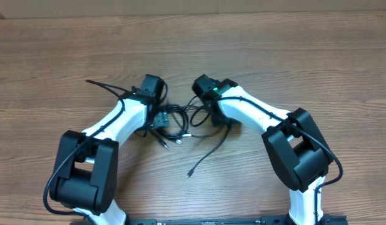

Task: Untangle cables
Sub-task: 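Pull the grasped strand far right with the right gripper, stretching it, then release the strand end and swing the right gripper back left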

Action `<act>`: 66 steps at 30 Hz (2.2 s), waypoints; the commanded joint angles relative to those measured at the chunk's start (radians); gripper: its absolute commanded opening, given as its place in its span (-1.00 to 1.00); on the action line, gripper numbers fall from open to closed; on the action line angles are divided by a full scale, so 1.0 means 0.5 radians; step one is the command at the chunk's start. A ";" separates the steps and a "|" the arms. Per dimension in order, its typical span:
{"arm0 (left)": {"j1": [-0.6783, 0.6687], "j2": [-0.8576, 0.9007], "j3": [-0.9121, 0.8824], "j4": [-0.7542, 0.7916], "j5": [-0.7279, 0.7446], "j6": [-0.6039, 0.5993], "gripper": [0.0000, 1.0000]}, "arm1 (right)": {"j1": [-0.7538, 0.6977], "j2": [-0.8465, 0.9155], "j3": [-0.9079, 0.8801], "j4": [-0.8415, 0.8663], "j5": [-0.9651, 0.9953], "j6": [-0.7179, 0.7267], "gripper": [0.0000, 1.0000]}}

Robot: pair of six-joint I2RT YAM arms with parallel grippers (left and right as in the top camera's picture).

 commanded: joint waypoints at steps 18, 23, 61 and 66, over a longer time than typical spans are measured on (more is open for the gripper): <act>0.305 0.134 -0.108 0.045 0.211 0.076 0.95 | -0.952 0.183 -0.179 -0.039 -0.381 -0.005 0.45; 0.305 0.134 -0.108 0.087 0.381 0.205 0.94 | -0.968 0.183 -0.179 -0.015 -0.397 -0.005 0.49; 0.282 0.130 -0.076 0.043 0.409 0.243 0.93 | -1.947 0.183 -0.180 -0.008 -0.578 0.063 1.00; 0.283 0.063 0.104 -0.154 0.403 0.243 0.93 | -1.946 0.183 -0.180 0.006 -0.578 0.063 1.00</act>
